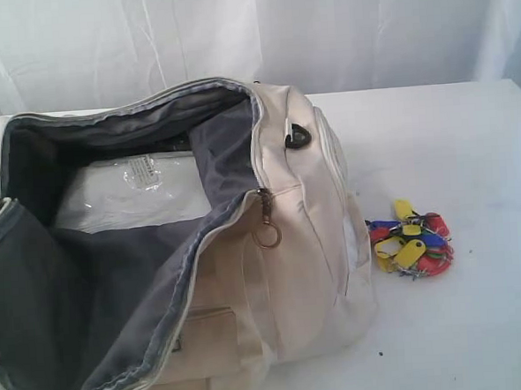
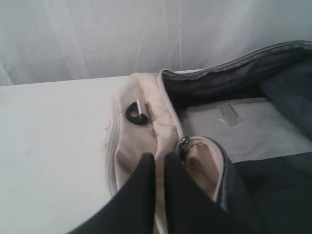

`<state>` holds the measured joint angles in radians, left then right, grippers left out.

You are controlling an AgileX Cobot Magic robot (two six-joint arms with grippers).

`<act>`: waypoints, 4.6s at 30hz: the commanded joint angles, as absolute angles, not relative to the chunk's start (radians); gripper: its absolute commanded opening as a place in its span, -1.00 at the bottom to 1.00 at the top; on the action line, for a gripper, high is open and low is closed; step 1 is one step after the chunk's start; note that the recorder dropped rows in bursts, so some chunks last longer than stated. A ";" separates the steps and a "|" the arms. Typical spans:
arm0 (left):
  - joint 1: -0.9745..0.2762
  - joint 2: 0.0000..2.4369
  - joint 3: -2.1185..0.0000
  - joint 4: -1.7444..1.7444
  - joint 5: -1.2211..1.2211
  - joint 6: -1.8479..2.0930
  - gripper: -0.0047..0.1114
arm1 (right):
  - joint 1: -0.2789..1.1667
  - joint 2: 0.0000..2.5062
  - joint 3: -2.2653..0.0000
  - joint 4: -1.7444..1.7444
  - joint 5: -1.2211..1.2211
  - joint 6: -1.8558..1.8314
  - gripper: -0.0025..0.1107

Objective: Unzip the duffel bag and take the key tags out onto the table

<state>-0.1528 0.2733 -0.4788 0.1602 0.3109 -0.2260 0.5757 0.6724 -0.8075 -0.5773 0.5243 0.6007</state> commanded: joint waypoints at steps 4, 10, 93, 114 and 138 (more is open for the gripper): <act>-0.165 0.268 -0.477 0.084 0.171 -0.209 -0.92 | 0.569 0.297 -0.438 -0.500 0.244 0.607 -0.96; -0.165 0.268 -0.266 -0.025 0.055 -0.213 -0.92 | 0.569 0.151 -0.242 -0.493 0.154 0.596 -0.96; 0.122 0.000 0.000 0.035 0.233 0.037 -0.92 | 0.569 0.151 -0.208 -0.463 0.342 0.632 -0.96; 0.122 0.000 0.000 0.035 0.233 0.037 -0.92 | 0.347 0.000 -0.208 -0.463 0.335 0.632 -0.96; 0.122 0.000 0.000 0.035 0.233 0.039 -0.92 | -0.046 0.000 0.000 -0.154 0.198 0.083 -0.96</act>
<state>0.1209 0.0052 -0.0035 0.0342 0.2326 0.0386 -0.0388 0.0028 -0.0047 -0.2378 0.1998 0.2901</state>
